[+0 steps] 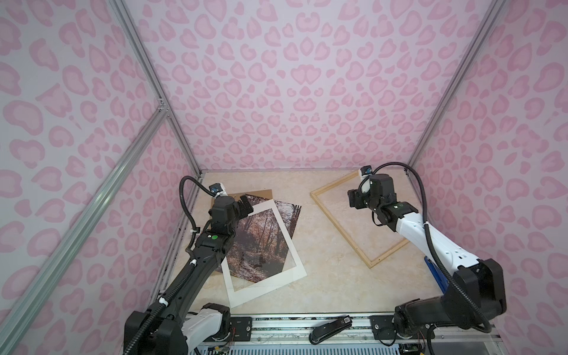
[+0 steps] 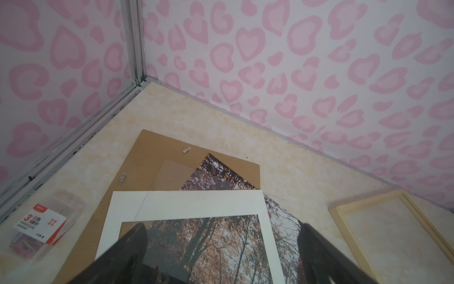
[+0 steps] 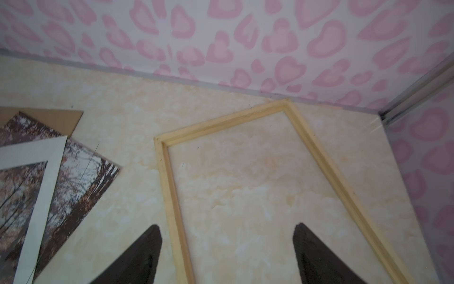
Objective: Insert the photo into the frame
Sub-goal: 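Move the right gripper to the wooden frame and grasp its side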
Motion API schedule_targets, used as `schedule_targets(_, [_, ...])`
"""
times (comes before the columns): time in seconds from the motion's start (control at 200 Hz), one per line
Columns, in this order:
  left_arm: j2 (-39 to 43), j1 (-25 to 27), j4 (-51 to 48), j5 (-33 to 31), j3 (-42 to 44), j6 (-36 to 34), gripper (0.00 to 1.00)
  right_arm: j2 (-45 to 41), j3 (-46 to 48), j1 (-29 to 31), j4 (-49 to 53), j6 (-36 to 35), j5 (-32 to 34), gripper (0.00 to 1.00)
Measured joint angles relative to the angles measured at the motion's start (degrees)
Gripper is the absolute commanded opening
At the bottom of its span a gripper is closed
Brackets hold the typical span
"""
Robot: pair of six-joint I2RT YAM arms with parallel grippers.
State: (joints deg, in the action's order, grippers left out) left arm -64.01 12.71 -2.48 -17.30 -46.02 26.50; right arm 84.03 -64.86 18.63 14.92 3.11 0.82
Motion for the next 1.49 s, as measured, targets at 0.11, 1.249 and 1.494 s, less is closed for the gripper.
schedule_targets(0.11, [-0.44,0.37,-3.98,0.46,-0.59,0.0,0.98,5.35,-1.84,2.21,4.5,0.61,-2.05,0.67])
schedule_targets(1.249, [-4.22,0.85,-12.92,1.29,-4.02,-1.11,0.98,28.63,-10.56,5.22,12.41,1.81,-5.57,0.36])
schedule_targets(1.494, [-4.02,0.85,-13.92,0.61,-4.02,-1.33,0.98,30.38,-12.83,5.22,12.57,1.75,-5.57,0.31])
